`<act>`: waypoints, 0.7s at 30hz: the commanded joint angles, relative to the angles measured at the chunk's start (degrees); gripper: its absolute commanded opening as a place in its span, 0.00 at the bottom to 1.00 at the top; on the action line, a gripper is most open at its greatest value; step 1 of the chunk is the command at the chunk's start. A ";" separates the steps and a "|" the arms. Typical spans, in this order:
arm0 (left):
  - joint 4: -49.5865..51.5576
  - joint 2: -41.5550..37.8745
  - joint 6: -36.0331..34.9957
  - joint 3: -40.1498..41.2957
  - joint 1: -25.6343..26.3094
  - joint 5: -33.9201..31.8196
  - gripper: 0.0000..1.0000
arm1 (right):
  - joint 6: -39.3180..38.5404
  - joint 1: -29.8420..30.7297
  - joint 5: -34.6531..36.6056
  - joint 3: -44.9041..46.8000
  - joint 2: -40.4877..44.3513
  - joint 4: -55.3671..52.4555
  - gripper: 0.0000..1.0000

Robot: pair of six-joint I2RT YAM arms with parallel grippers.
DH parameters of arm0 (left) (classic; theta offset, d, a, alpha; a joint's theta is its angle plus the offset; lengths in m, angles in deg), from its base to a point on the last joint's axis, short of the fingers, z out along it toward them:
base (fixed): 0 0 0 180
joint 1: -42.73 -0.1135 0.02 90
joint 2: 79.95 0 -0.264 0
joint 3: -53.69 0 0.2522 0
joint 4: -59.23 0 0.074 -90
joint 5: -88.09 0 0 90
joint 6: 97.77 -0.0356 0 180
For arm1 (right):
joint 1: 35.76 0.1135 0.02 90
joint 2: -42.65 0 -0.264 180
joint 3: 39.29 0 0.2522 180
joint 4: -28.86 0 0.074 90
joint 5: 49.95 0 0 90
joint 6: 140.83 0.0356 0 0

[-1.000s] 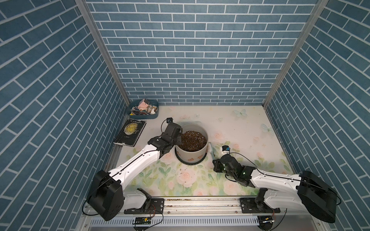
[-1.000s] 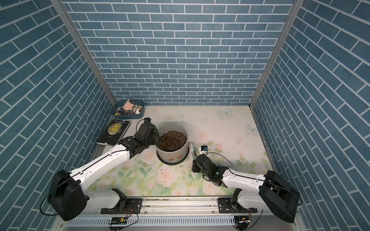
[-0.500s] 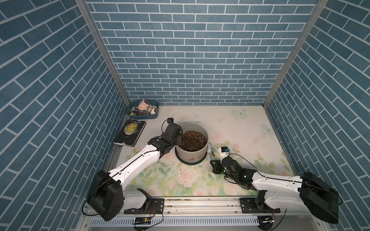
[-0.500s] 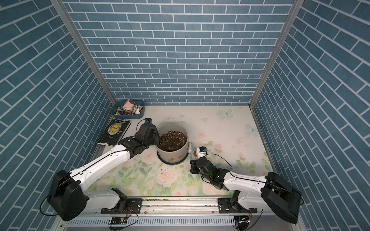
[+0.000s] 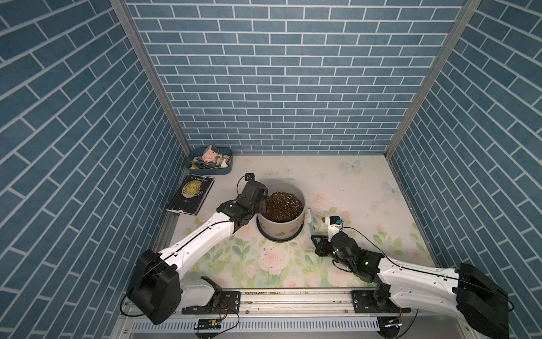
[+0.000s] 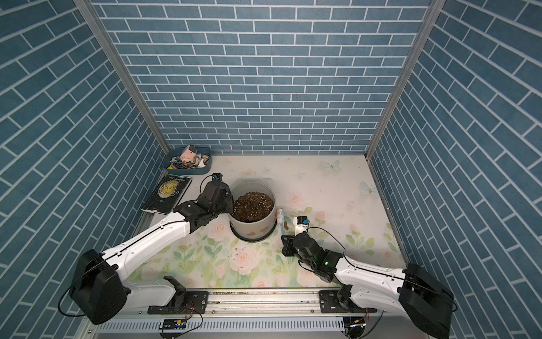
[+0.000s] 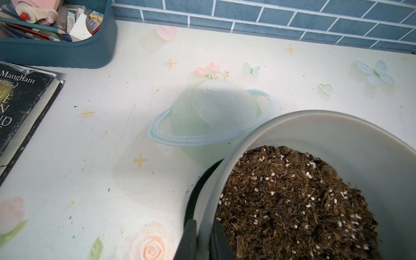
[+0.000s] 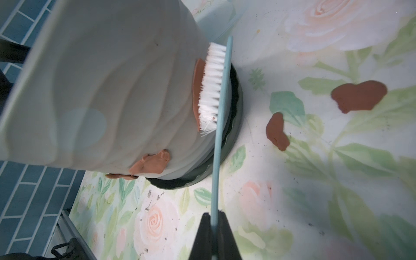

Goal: Scrub the dried mud off the ceramic pot
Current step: Brush off the soil from the pot.

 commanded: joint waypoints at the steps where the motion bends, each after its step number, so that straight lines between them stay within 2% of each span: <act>1: -0.96 -0.25 1.01 0.72 0.34 0.82 0.00 | 0.55 -0.33 2.93 -0.61 0.32 -3.71 0.00; 5: -0.95 -0.33 1.02 0.77 0.38 0.85 0.00 | 1.42 -0.90 2.95 -0.80 -3.02 -4.28 0.00; 13: -0.85 -0.81 0.94 1.16 0.38 0.71 0.00 | -1.67 -0.54 -1.90 -4.15 -10.99 3.60 0.00; 21: -1.10 -0.98 0.91 1.67 0.36 0.63 0.00 | -3.62 0.94 -3.42 -1.54 -4.00 8.13 0.00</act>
